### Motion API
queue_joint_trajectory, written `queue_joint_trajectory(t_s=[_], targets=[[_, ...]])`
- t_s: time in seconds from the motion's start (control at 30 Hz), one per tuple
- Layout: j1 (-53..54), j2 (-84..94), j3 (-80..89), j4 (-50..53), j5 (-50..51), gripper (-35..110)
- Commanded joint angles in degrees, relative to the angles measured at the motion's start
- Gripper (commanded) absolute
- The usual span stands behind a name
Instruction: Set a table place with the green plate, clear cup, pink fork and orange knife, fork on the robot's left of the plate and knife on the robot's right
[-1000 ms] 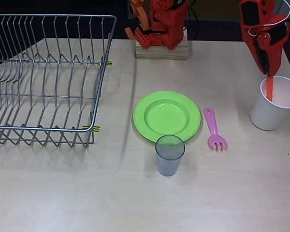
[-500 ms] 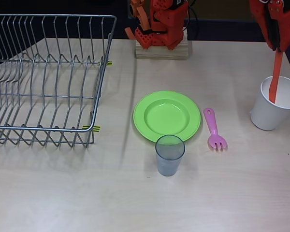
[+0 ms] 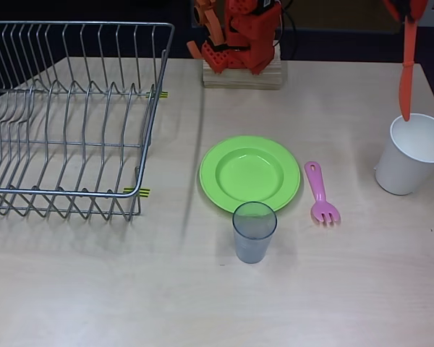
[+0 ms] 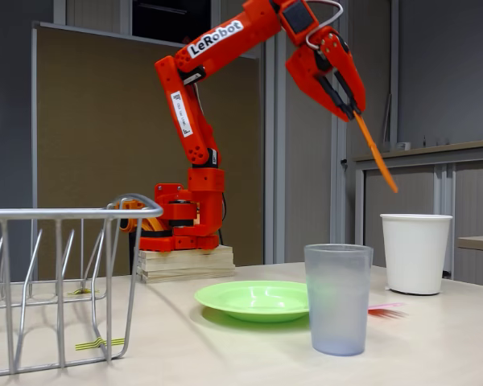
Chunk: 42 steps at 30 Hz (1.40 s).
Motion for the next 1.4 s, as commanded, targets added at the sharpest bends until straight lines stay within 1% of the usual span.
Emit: queue_joint_trajectory(t_s=[0.0, 0.23, 0.47, 0.6, 0.77, 0.93, 1.03, 1.2, 1.37], targets=[[5.8, 8.0, 7.1, -3.6, -8.1, 0], [21.2, 23.7, 33.0, -15.2, -24.0, 0], [30.2, 36.6, 52.2, -25.7, -35.7, 0], [34.7, 42.4, 59.7, -29.3, -38.9, 0], [41.8, 47.6, 65.8, -29.6, -41.0, 0], [49.9, 48.2, 70.3, -31.9, -45.0, 0], [54.1, 45.9, 73.5, -36.6, -48.0, 0], [57.0, 42.9, 79.5, -46.8, -51.7, 0], [57.7, 40.6, 81.7, -48.4, -52.7, 0]])
